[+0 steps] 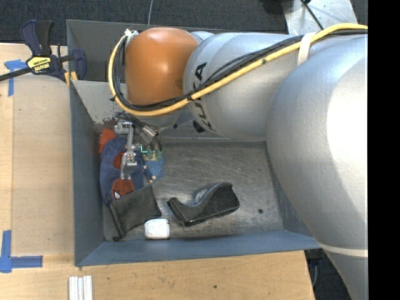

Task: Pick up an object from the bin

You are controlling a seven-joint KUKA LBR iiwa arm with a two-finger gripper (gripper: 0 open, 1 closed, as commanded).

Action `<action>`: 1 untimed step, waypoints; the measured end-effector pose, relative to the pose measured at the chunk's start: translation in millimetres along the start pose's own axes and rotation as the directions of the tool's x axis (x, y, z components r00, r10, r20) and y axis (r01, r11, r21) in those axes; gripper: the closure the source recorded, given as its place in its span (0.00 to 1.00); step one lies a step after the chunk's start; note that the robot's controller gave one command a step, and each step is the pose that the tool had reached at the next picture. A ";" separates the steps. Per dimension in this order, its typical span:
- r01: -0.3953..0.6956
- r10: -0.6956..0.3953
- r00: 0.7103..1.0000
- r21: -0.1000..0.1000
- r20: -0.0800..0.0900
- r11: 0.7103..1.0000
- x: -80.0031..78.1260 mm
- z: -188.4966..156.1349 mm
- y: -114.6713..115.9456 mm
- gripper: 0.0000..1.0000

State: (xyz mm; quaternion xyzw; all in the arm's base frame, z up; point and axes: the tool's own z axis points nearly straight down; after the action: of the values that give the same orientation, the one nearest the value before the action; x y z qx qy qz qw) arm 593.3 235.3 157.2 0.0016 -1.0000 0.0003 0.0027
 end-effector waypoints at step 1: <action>0.083 -0.083 0.996 -0.005 0.023 0.997 -25.0 55.8 8.3 0.00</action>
Offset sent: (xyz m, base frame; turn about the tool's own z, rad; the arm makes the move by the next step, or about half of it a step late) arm 0.0246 0.0094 -0.0872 -0.0940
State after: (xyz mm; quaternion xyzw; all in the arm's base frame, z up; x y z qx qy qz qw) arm 618.0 243.7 101.2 0.0429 -0.9990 -0.0031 -0.0086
